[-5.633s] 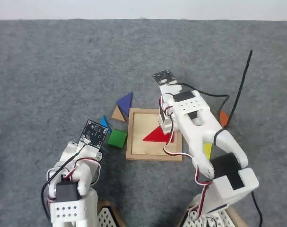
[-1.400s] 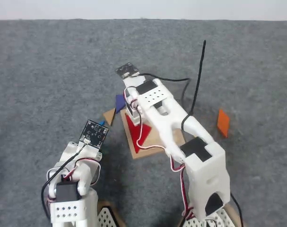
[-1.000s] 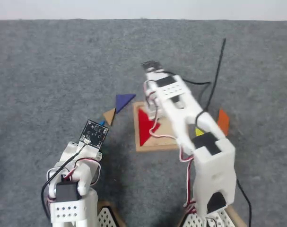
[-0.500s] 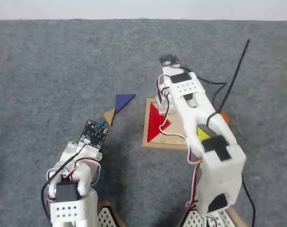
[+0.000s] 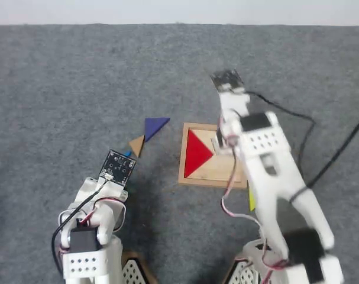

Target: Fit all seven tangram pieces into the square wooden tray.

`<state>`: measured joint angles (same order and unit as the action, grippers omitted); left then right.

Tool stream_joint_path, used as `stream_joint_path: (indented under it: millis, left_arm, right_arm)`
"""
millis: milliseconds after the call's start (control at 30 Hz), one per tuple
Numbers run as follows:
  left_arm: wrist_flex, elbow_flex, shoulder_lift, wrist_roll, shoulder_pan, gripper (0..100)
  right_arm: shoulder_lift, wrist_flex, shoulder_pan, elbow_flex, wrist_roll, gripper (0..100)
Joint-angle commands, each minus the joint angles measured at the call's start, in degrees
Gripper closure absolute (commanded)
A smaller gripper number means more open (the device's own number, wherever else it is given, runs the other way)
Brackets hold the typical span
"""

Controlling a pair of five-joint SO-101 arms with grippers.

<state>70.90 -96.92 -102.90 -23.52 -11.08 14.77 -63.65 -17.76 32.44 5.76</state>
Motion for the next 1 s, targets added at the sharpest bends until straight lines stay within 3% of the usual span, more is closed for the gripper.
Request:
stream_joint_path:
  millis: [0,267,567,833,967]
  left_arm:
    - [0.2,0.4,-1.1,-0.4,-0.2,89]
    - [0.2,0.4,-1.1,-0.4,-0.2,89]
    - [0.2,0.4,-1.1,-0.4,-0.2,89]
    - [0.2,0.4,-1.1,-0.4,-0.2,89]
    - [0.2,0.4,-1.1,-0.4,-0.2,89]
  right_arm:
    - [5.1,4.4,1.2,8.7,5.2,68.8]
    - [1.2,6.2,-1.8,12.9,5.6,68.6]
    - [-7.6,4.0,6.7,10.5,3.6,68.6]
    - [2.6,5.1,7.9,15.5,3.4,68.7]
    - [7.8,6.1,12.5,18.2,3.4,68.8]
